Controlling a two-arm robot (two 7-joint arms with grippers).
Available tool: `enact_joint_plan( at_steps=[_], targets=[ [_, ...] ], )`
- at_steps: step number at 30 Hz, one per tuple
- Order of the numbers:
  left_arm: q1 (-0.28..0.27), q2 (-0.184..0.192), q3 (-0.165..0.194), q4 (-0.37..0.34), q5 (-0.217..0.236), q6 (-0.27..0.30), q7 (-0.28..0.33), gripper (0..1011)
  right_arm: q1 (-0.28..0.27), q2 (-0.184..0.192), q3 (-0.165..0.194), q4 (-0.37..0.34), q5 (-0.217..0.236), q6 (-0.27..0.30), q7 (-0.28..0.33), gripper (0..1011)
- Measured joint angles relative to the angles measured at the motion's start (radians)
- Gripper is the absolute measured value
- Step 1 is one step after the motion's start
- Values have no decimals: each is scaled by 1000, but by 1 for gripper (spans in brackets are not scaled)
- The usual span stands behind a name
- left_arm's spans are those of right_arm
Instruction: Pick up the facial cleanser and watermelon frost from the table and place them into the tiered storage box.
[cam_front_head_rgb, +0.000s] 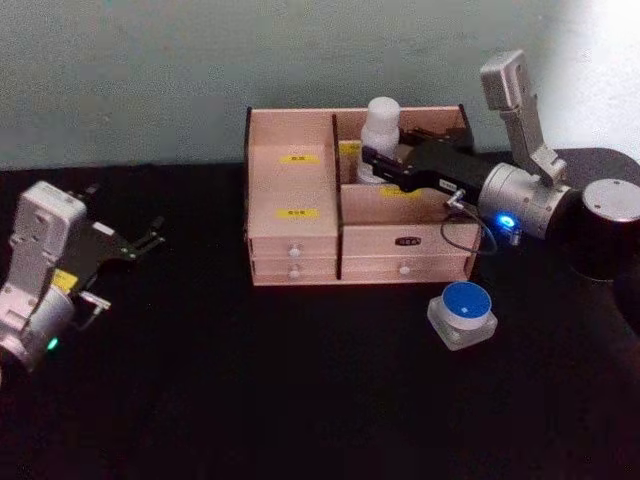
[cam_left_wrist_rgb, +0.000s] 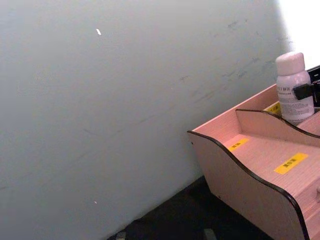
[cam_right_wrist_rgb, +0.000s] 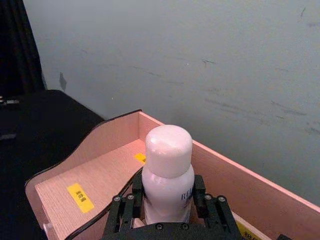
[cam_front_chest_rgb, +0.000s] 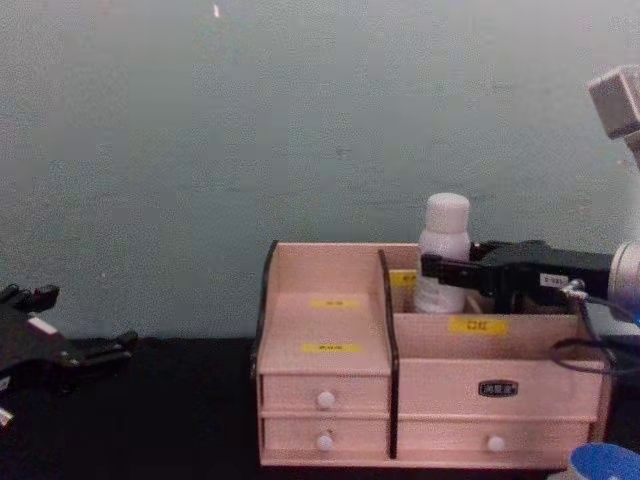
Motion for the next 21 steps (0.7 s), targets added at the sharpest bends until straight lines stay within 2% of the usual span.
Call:
enact_joint_plan(
  at_steps=[8,21],
  targets=[
    [0,0,0,0,0,0,0,1001,0,0,0,-1,1,0,0,592],
    [0,0,0,0,0,0,0,1001,0,1,0,-3,2,-1,-1,961]
  ],
)
